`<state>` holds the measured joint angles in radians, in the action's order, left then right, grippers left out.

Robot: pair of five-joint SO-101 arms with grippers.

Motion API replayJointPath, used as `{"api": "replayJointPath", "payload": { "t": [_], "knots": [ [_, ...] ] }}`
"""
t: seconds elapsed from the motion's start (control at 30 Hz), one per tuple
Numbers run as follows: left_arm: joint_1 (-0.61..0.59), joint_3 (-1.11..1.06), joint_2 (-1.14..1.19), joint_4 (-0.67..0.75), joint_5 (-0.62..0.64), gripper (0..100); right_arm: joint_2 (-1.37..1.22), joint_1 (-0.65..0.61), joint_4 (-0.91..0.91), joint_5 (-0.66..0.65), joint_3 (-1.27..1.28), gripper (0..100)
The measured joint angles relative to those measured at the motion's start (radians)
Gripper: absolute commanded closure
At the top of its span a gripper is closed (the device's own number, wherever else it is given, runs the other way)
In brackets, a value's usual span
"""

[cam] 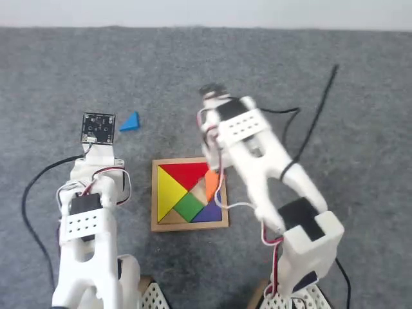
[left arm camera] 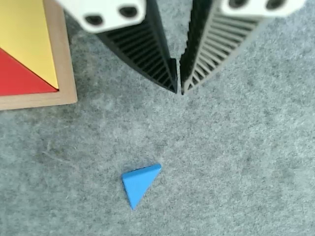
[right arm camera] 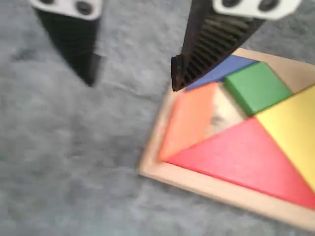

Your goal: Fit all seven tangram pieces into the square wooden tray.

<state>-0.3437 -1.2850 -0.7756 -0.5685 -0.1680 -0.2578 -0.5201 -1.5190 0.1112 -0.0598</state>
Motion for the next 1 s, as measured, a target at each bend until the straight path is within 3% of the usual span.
{"api": "replayJointPath", "payload": {
  "t": [0.17, 0.3, 0.47, 0.73, 1.0],
  "knots": [
    [0.000, 0.000, 0.000, 0.000, 0.000, 99, 0.000, 0.032, -0.066, -0.074, -0.025, 92.4],
    [0.000, 0.000, 0.000, 0.000, 0.000, 99, 0.052, -0.078, -0.051, -0.164, 0.009, 92.4],
    [0.000, 0.000, 0.000, 0.000, 0.000, 99, 0.069, -0.196, 0.118, -0.279, 0.152, 92.9],
    [0.000, 0.000, 0.000, 0.000, 0.000, 99, 0.069, -0.061, 0.399, -0.293, 0.316, 93.0],
    [0.000, 0.000, 0.000, 0.000, 0.000, 99, 0.084, -0.084, 0.543, -0.295, 0.434, 93.0]
  ]
}}
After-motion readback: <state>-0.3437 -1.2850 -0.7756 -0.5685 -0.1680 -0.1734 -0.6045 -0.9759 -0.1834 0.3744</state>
